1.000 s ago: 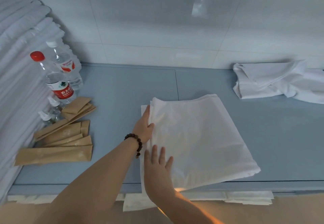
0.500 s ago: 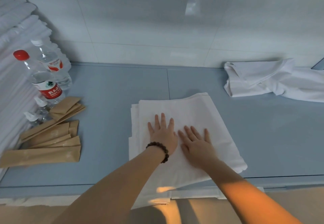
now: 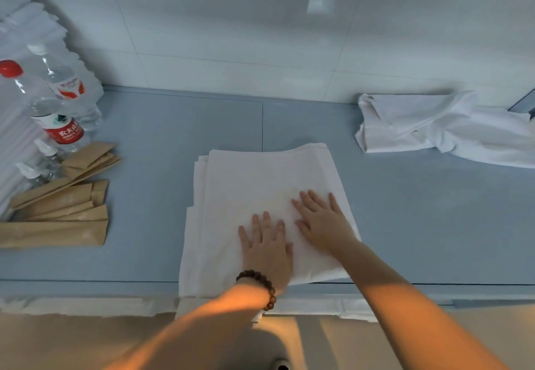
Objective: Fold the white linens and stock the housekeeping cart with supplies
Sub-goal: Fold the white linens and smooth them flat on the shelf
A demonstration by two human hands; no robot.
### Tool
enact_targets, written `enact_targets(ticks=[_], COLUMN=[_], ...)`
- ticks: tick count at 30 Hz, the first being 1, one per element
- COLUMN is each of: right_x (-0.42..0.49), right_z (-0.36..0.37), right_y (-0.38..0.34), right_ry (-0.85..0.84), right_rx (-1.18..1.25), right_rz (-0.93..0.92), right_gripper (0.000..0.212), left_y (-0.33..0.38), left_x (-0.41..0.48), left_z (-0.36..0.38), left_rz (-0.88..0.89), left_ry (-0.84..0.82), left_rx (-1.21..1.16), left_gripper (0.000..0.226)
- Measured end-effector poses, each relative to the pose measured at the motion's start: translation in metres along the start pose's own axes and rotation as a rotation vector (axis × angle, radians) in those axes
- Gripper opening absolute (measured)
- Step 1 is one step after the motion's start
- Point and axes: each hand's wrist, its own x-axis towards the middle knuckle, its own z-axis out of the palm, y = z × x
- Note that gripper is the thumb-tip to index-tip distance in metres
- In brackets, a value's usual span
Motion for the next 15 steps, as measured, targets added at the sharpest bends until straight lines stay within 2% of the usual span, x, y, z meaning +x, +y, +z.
enact_targets(ticks=[2, 6, 12, 13, 15], right_x=[-0.007, -0.014, -0.018, -0.018, -0.021], right_z=[0.002, 0.016, 0.029, 0.029, 0.027], right_y=[0.023, 0.022, -0.01, -0.019, -0.037], right_ry=[0.036, 0.062, 0.091, 0.088, 0.069], right_rx=[-0.069, -0.034, 0.148, 0.201, 0.286], right_rz=[-0.003, -0.006, 0.174, 0.203, 0.244], right_gripper=[0.056, 0.058, 0.059, 0.059, 0.06], left_y=[0.005, 0.004, -0.043, -0.051, -0.054], left_x=[-0.004, -0.011, 0.008, 0.014, 0.02], left_z=[0.008, 0.009, 0.003, -0.001, -0.007], left_rz=[-0.018, -0.007, 0.161, 0.144, -0.005], left_ry=[0.003, 0.054, 0.098, 0.098, 0.088], left_rx=[-0.014, 0.017, 0.169, 0.181, 0.172], left_gripper=[0.061, 0.065, 0.064, 0.061, 0.056])
